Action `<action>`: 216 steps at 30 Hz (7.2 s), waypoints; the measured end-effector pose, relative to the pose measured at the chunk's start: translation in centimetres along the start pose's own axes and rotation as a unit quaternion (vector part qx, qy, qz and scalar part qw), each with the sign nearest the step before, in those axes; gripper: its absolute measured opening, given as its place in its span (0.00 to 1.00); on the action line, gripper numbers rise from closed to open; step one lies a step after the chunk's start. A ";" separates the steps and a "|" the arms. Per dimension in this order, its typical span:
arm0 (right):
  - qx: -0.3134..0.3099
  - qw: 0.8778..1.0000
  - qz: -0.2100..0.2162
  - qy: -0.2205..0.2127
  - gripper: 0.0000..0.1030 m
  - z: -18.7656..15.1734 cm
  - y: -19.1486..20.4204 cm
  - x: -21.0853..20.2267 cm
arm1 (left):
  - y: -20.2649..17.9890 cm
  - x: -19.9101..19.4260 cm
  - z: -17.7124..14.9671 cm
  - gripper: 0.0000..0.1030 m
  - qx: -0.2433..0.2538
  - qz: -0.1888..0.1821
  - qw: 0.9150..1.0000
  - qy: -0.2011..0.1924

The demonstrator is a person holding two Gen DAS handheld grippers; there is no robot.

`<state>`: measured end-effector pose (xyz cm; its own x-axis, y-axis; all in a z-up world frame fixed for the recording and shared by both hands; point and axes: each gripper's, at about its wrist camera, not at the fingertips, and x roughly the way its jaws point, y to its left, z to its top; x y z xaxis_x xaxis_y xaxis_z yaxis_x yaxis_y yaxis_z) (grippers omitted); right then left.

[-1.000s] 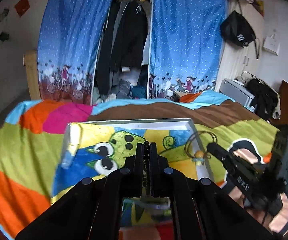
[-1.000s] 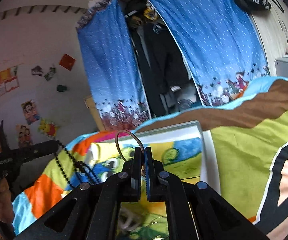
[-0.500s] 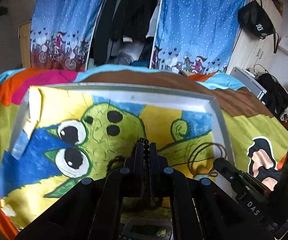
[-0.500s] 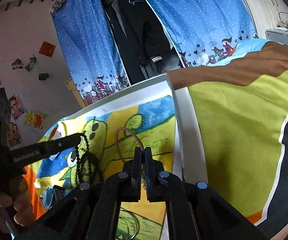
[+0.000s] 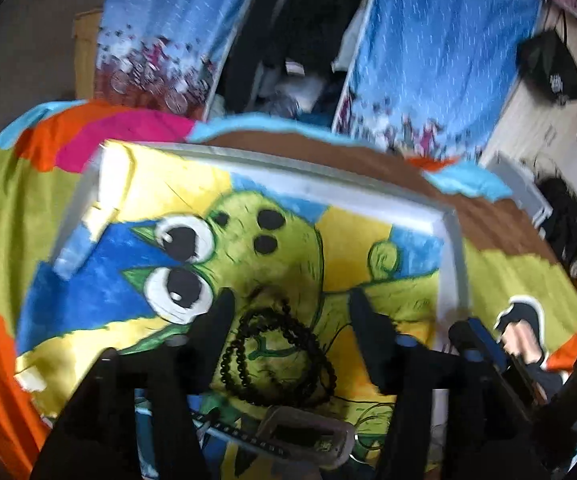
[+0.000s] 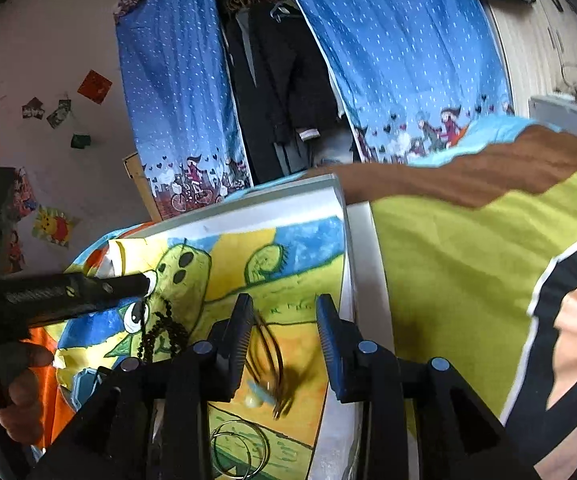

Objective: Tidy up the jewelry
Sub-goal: 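Open the left tool over the tray while the right tool opens, dropping the hoop, then withdraw both tools from the tray back to the remaining jewelry, then grasp the pair of hoop earrings with the left tool while the right tool grasps the red string bracelet, then carry the hoops with the left tool while the right tool carries the bracelet over the tray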

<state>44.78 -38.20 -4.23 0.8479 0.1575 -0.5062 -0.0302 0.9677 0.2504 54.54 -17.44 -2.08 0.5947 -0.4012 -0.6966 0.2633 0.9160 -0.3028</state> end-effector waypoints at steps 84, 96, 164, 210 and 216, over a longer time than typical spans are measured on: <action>-0.019 0.974 0.045 0.220 1.00 -18.8 11.1 -19.2 | 8.9 -23.1 -29.9 0.98 0.020 0.133 0.985 0.105; 0.024 0.966 0.066 0.251 1.00 -19.3 9.9 -16.6 | 10.1 -21.2 -29.5 0.98 0.006 0.117 0.985 0.123; -0.125 0.956 0.104 0.245 0.49 -20.5 15.5 -11.7 | 9.9 -17.3 -27.5 0.63 0.007 0.046 0.993 0.105; -0.140 0.973 0.137 0.120 0.06 -16.7 17.0 -14.3 | 7.4 -21.5 -25.5 0.02 0.027 0.027 0.999 0.013; -0.118 0.983 0.129 0.055 0.06 -12.4 15.0 -14.3 | 5.8 -20.8 -21.5 0.02 0.036 0.012 0.999 -0.010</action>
<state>25.64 -23.45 -3.49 0.7335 0.4121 -0.5406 -0.3707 0.9091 0.1901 27.41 -3.73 -3.31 0.6169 -0.3804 -0.6890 0.3020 0.9228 -0.2391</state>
